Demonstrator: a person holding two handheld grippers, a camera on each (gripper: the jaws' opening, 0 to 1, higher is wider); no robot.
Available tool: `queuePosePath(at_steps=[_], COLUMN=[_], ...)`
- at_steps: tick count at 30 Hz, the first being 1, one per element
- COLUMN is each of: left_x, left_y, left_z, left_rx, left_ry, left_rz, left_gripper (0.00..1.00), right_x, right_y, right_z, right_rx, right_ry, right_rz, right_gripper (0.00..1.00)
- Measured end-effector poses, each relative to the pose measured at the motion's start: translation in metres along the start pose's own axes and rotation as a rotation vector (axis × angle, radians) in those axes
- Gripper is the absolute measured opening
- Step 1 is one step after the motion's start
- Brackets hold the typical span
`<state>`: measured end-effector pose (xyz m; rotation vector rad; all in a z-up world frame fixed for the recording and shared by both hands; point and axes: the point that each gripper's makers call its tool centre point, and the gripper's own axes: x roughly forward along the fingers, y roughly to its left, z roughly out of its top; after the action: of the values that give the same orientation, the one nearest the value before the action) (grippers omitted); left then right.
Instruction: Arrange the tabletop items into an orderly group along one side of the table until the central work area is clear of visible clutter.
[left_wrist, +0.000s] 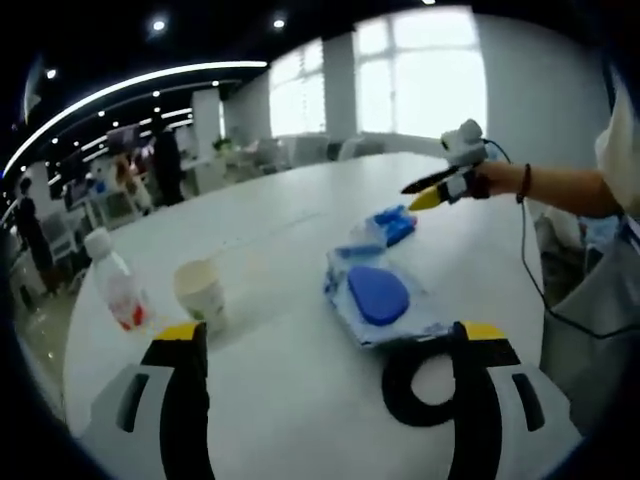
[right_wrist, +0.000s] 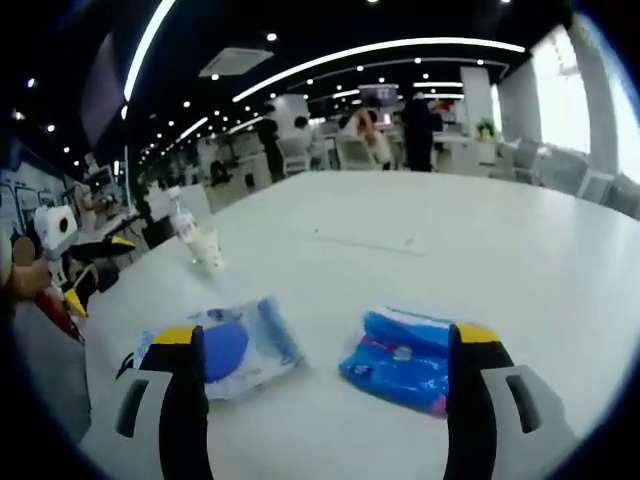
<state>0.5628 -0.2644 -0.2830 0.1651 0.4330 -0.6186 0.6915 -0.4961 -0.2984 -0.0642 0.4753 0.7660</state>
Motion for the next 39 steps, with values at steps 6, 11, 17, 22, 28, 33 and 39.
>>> queuePosePath(at_steps=[6, 11, 17, 22, 28, 33, 39], left_x=[0.005, 0.004, 0.005, 0.010, 0.016, 0.021, 0.029], left_y=[-0.013, -0.016, -0.025, -0.033, -0.051, -0.060, -0.071], left_z=[-0.006, -0.009, -0.011, -0.014, -0.018, -0.021, -0.033], left_rx=[-0.033, -0.067, -0.124, -0.166, -0.259, -0.303, -0.349], left_ry=[0.028, 0.033, 0.025, 0.034, 0.027, 0.031, 0.070], left_rz=[-0.025, -0.024, -0.045, -0.054, -0.084, -0.099, -0.117], left_gripper=[0.99, 0.99, 0.99, 0.99, 0.88, 0.81, 0.77], right_x=[0.010, 0.017, 0.026, 0.036, 0.049, 0.053, 0.057], right_y=[0.020, 0.032, 0.048, 0.053, 0.049, 0.046, 0.040], right_z=[-0.004, -0.013, -0.029, -0.037, -0.045, -0.052, -0.060], right_rx=[-0.036, -0.042, -0.076, -0.087, -0.108, -0.109, -0.112], right_ry=[0.022, 0.045, 0.098, 0.122, 0.147, 0.166, 0.178], right_rz=[0.044, 0.078, 0.125, 0.148, 0.152, 0.162, 0.151], right_gripper=[1.00, 0.99, 0.94, 0.89, 0.82, 0.77, 0.74])
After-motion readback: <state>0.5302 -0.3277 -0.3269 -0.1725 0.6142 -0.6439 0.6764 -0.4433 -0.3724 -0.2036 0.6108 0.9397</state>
